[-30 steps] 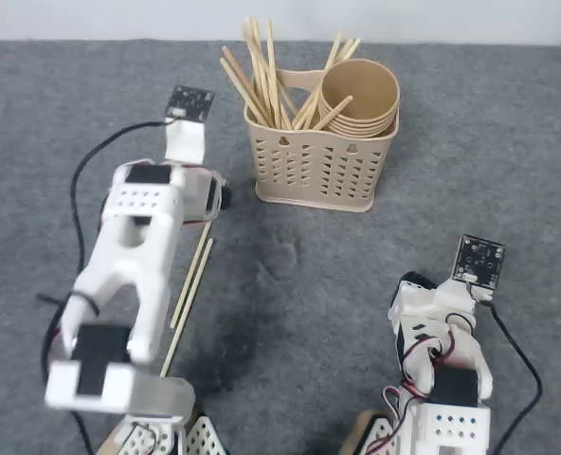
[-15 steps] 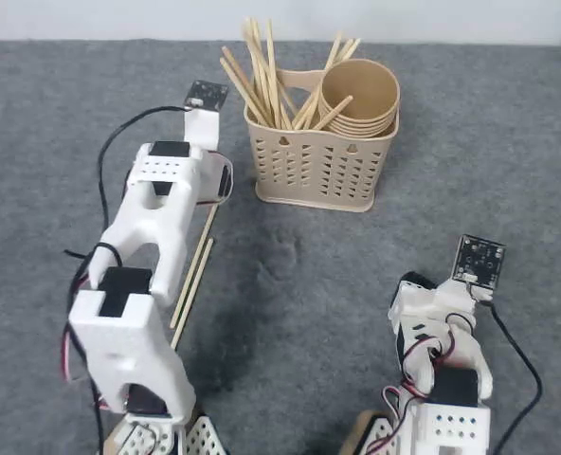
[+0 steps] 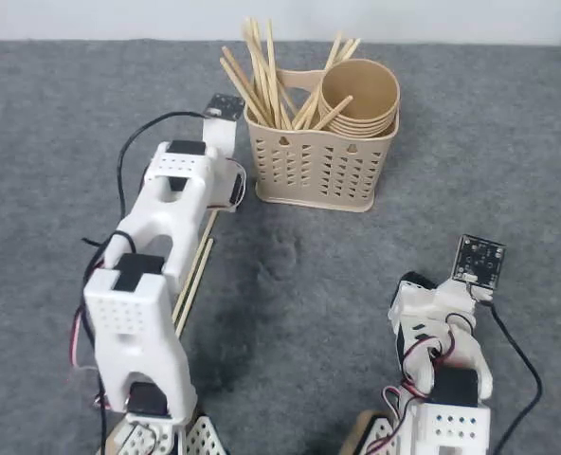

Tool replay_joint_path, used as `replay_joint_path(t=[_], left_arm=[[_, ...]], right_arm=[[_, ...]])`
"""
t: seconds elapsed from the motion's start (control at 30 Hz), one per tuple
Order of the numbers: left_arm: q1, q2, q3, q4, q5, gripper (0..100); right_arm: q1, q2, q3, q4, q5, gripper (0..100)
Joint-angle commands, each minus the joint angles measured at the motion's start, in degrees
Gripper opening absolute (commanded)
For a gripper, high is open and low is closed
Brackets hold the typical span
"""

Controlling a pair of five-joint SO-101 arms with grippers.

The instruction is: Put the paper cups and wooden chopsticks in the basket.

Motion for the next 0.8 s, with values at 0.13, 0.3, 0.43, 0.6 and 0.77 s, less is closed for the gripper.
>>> replay_joint_path(t=[0.13,0.3,0.43,0.6,0.77], left_arm=[[-1.23,-6.59,-3.82,5.54,-0.44,1],[-2.37,-20.22,-3.82,9.23,-0.44,1],[-3.43,-32.09,-3.12,9.67,-0.44,1],[-3.16,-47.82,6.73,10.29,-0.62,1],[-3.16,-63.91,24.48,-1.49,-0.53,1]], right_arm=[[0.57,-1.19,0.97,0.40,1.49,0.8],[0.57,-1.19,0.97,0.31,1.49,0.8],[0.57,-1.19,0.97,0.22,1.49,0.8],[0.57,-1.19,0.97,0.31,1.49,0.8],[0.57,-1.19,0.97,0.40,1.49,0.8]])
